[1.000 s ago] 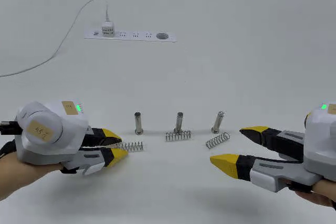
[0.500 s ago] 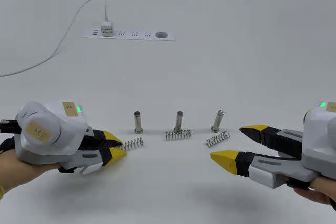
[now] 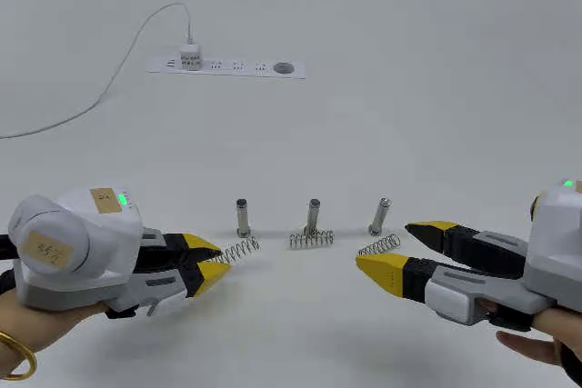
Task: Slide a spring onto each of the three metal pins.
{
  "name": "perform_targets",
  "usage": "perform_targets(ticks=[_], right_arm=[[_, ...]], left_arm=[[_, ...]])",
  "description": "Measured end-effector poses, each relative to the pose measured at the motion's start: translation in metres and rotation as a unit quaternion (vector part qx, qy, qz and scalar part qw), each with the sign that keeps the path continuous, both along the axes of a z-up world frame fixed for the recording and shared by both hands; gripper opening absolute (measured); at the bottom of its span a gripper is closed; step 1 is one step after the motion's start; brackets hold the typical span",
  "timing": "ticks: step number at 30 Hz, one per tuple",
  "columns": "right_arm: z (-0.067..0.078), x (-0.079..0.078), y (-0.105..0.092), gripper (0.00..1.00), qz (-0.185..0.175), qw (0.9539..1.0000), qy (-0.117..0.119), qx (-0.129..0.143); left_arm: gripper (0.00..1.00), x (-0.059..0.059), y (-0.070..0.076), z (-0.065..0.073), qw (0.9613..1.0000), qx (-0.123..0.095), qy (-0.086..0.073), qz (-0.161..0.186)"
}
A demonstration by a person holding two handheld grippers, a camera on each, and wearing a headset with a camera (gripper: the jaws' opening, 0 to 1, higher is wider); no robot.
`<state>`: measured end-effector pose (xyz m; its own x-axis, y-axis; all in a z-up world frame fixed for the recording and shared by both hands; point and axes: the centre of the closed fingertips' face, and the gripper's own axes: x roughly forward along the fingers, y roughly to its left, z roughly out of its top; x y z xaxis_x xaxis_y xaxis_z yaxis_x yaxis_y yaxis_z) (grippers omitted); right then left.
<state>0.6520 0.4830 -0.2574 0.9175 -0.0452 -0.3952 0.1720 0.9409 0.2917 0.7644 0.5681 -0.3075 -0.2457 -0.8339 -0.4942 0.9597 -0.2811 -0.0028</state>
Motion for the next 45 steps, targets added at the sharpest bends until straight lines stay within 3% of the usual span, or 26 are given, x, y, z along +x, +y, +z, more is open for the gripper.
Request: perform_targets(ticks=[6, 10, 14, 17, 26, 34, 45], right_arm=[[0.013, 0.013, 0.01, 0.5, 0.004, 0.9995, -0.025, 0.02], [0.022, 0.023, 0.016, 0.48, 0.002, 0.998, -0.047, 0.042], [0.027, 0.031, 0.018, 0.46, -0.005, 0.9958, -0.061, 0.067], [0.031, 0.037, 0.021, 0.44, -0.008, 0.9937, -0.072, 0.085], [0.033, 0.049, 0.032, 0.4, -0.003, 0.9888, -0.085, 0.123], [0.037, 0.056, 0.039, 0.35, -0.003, 0.9819, -0.101, 0.16], [0.047, 0.065, 0.041, 0.27, -0.013, 0.9664, -0.132, 0.22]], left_arm=[[0.1, -0.01, 0.0, 0.016, 0.9991, -0.026, 0.025, 0.02], [0.1, -0.017, -0.003, 0.029, 0.9968, -0.051, 0.049, 0.037], [0.1, -0.022, -0.006, 0.038, 0.9953, -0.066, 0.053, 0.047], [0.1, -0.026, -0.009, 0.048, 0.9925, -0.085, 0.067, 0.057], [0.1, -0.037, -0.013, 0.065, 0.9892, -0.115, 0.073, 0.053], [0.1, -0.042, -0.016, 0.08, 0.9835, -0.145, 0.093, 0.055], [0.1, -0.051, -0.017, 0.089, 0.9764, -0.161, 0.133, 0.055]])
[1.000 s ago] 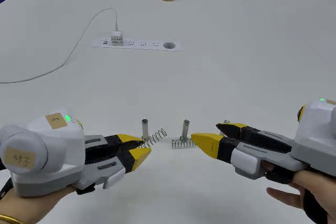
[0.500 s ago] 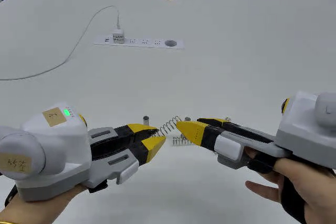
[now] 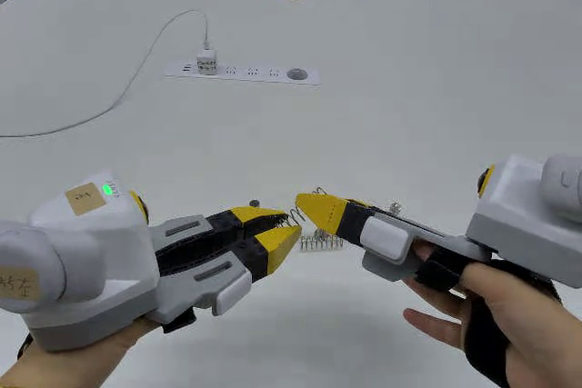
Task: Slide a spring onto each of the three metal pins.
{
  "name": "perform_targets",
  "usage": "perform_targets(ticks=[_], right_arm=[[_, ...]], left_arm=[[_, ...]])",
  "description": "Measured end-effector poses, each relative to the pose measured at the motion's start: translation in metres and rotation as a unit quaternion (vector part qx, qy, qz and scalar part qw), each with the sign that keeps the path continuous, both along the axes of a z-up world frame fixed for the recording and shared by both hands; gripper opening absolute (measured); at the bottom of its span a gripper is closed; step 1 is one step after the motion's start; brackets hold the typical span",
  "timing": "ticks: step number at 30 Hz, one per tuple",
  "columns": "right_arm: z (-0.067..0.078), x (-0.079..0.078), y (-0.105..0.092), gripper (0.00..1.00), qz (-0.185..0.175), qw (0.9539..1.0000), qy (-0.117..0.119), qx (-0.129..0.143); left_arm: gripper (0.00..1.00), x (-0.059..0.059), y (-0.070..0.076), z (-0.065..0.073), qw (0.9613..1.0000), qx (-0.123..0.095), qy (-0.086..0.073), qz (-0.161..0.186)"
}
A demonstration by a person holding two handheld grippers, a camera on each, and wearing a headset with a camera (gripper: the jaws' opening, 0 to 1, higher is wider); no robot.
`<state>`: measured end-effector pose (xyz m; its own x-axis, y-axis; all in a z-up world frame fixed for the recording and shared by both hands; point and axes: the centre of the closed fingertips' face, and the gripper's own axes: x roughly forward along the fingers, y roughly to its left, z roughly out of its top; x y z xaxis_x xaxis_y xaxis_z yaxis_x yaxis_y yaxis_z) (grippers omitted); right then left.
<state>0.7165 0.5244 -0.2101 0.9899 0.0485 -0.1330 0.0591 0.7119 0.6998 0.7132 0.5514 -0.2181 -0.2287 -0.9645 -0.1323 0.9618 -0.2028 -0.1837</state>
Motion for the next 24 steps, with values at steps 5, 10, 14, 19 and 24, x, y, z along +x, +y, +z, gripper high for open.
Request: perform_targets(ticks=[5, 10, 14, 19, 24], right_arm=[[0.002, 0.002, 0.0019, 0.22, 0.002, 0.9999, -0.006, 0.012], [0.0042, 0.0025, 0.0004, 0.19, -0.003, 0.9996, -0.015, 0.023], [0.0046, 0.0026, -0.0004, 0.15, -0.004, 0.9996, -0.017, 0.024], [0.0096, 0.004, 0.004, 0.12, 0.004, 0.998, -0.031, 0.054], [0.0086, 0.0055, 0.0072, 0.12, 0.014, 0.9989, -0.026, 0.037]], left_arm=[[0.1, -0.0013, -0.0002, 0.0026, 0.9999, -0.005, 0.011, 0.002], [0.1, -0.0012, -0.0001, 0.0043, 0.9998, -0.009, 0.015, 0.002], [0.1, -0.002, 0.0001, 0.0049, 0.9998, -0.009, 0.016, 0.0], [0.1, -0.002, 0.0004, 0.0037, 0.9999, -0.005, 0.014, 0.0], [0.11, -0.0011, 0.0004, 0.0018, 0.9998, 0.007, 0.018, 0.004]])
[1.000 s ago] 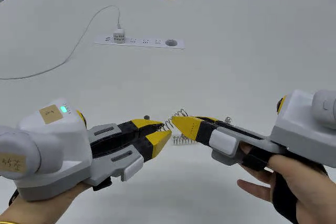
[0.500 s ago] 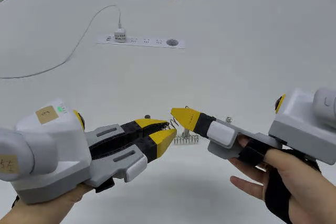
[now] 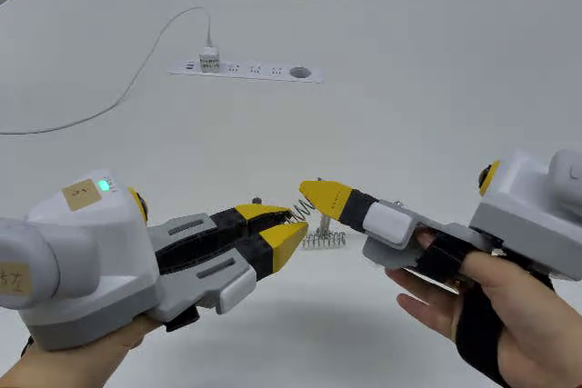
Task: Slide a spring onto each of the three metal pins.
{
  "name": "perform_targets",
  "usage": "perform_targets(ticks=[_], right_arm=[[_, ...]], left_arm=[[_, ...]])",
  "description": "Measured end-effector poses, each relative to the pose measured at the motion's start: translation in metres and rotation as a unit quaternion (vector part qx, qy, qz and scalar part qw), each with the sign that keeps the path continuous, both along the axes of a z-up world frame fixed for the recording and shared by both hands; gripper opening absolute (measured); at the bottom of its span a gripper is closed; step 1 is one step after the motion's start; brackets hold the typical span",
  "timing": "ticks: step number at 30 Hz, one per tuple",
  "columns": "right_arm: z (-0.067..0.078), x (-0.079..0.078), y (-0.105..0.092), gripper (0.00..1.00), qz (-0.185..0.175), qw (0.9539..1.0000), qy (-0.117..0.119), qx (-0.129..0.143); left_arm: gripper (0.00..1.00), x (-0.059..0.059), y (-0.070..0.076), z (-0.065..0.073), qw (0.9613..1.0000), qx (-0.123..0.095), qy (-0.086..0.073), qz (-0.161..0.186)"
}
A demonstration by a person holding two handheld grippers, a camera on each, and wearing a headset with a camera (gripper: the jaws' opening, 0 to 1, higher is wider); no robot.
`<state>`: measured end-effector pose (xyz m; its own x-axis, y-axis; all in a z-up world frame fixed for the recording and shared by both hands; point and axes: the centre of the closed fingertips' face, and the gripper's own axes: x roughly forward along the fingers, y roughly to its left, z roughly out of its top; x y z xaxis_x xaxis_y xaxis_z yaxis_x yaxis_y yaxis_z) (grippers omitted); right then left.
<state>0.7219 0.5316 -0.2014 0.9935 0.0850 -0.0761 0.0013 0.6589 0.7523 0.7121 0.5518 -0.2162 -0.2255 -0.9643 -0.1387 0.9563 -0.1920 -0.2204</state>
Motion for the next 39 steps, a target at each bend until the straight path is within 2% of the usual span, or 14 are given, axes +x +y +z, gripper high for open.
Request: perform_targets(ticks=[1, 5, 8, 10, 11, 12, 13, 15, 17, 18, 21, 29, 35, 39], right_arm=[[0.001, 0.001, 0.001, 0.11, 0.001, 1.0, -0.001, -0.008], [0.001, 0.002, 0.004, 0.11, 0.004, 0.9996, 0.001, -0.027], [-0.001, 0.004, 0.005, 0.11, 0.008, 0.9989, 0.003, -0.046], [-0.002, 0.005, 0.005, 0.11, 0.01, 0.998, 0.007, -0.062], [-0.002, 0.006, 0.006, 0.11, 0.01, 0.9976, 0.008, -0.068], [-0.002, 0.007, 0.006, 0.11, 0.01, 0.9969, 0.009, -0.078], [-0.001, 0.008, 0.007, 0.11, 0.01, 0.996, 0.009, -0.089], [-0.003, 0.009, 0.007, 0.11, 0.012, 0.994, 0.015, -0.108], [-0.001, 0.011, 0.007, 0.11, 0.011, 0.9927, 0.014, -0.12], [-0.001, 0.011, 0.006, 0.11, 0.01, 0.992, 0.013, -0.125], [0.0, 0.014, 0.001, 0.11, 0.0, 0.9922, 0.008, -0.124], [-0.003, 0.026, -0.007, 0.11, -0.018, 0.9873, 0.006, -0.158], [-0.006, 0.036, -0.011, 0.11, -0.031, 0.9836, 0.005, -0.177], [-0.01, 0.043, -0.014, 0.11, -0.035, 0.9793, 0.007, -0.199]], left_arm=[[0.11, 0.0, 0.0, 0.0, 1.0, 0.001, -0.006, 0.0], [0.11, 0.002, 0.001, -0.002, 0.9999, 0.009, -0.008, 0.003], [0.11, 0.002, 0.002, -0.005, 0.9992, 0.02, -0.034, 0.002], [0.11, 0.002, 0.002, -0.007, 0.9988, 0.029, -0.039, 0.001], [0.11, 0.004, 0.003, -0.009, 0.9972, 0.034, -0.067, -0.001], [0.11, 0.004, 0.003, -0.009, 0.996, 0.033, -0.083, -0.001], [0.11, 0.003, 0.003, -0.01, 0.9952, 0.035, -0.092, -0.002], [0.13, 0.002, 0.004, -0.011, 0.9947, 0.038, -0.095, -0.002], [0.14, 0.004, 0.005, -0.012, 0.9935, 0.041, -0.106, 0.0], [0.14, 0.005, 0.006, -0.014, 0.9917, 0.047, -0.12, 0.0], [0.16, 0.008, 0.01, -0.019, 0.9879, 0.058, -0.143, 0.001], [0.24, 0.015, 0.02, -0.03, 0.9874, 0.076, -0.138, 0.015], [0.34, 0.021, 0.028, -0.037, 0.9866, 0.086, -0.137, 0.026], [0.39, 0.024, 0.03, -0.039, 0.9859, 0.09, -0.137, 0.031]])
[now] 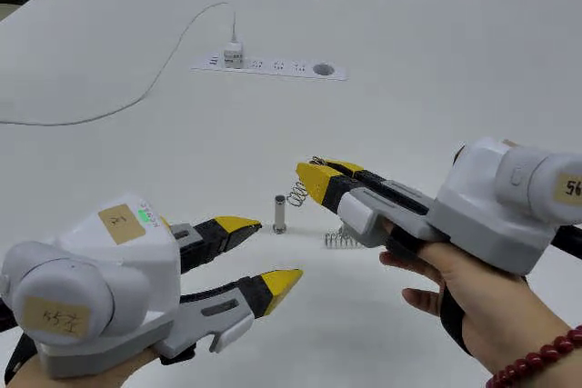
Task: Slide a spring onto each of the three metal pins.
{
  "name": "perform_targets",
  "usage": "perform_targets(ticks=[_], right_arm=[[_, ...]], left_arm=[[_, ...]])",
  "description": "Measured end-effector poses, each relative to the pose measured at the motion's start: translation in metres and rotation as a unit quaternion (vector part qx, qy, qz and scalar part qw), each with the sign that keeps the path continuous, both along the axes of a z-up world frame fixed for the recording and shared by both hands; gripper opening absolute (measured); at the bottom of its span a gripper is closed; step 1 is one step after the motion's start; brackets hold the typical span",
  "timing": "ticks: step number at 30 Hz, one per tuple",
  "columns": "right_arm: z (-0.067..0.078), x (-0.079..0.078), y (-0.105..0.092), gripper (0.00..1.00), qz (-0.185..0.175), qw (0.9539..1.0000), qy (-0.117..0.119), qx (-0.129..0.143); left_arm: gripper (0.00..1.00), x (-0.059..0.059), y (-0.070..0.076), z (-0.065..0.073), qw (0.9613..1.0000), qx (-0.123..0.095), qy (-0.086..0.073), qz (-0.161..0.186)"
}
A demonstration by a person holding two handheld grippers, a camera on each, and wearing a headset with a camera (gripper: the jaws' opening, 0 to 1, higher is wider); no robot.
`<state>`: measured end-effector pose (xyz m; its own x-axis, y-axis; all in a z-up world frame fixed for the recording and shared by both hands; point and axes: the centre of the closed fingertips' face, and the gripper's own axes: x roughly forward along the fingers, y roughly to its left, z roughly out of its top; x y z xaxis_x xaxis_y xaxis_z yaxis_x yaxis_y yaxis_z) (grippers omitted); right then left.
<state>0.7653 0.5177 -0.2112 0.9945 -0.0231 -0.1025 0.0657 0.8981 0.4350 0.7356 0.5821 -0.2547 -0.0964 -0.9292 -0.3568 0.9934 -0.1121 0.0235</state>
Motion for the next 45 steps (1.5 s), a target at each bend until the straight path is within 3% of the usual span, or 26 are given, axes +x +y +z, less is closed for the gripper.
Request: perform_targets(ticks=[7, 12, 21, 32, 41, 45], right_arm=[[-0.006, 0.01, -0.006, 0.11, -0.011, 0.9995, 0.003, -0.031], [-0.014, 0.018, -0.009, 0.11, -0.016, 0.9984, 0.017, -0.052], [-0.024, 0.031, -0.008, 0.11, -0.008, 0.9961, 0.034, -0.082], [-0.035, 0.039, -0.004, 0.11, 0.014, 0.9862, 0.064, -0.152], [-0.038, 0.04, -0.004, 0.11, 0.018, 0.9828, 0.07, -0.17], [-0.037, 0.039, -0.004, 0.11, 0.019, 0.9791, 0.07, -0.19]], left_arm=[[0.49, 0.002, 0.001, -0.001, 1.0, -0.003, 0.002, 0.009], [0.54, 0.001, 0.001, -0.005, 0.9999, 0.002, 0.005, 0.009], [0.62, -0.002, 0.001, -0.007, 1.0, 0.004, -0.005, 0.003], [0.71, -0.001, 0.001, -0.006, 0.9999, -0.001, 0.003, 0.01], [0.79, 0.001, 0.0, -0.007, 0.9998, 0.0, 0.006, 0.019], [0.79, 0.001, 0.001, -0.009, 0.9998, 0.003, 0.008, 0.019]])
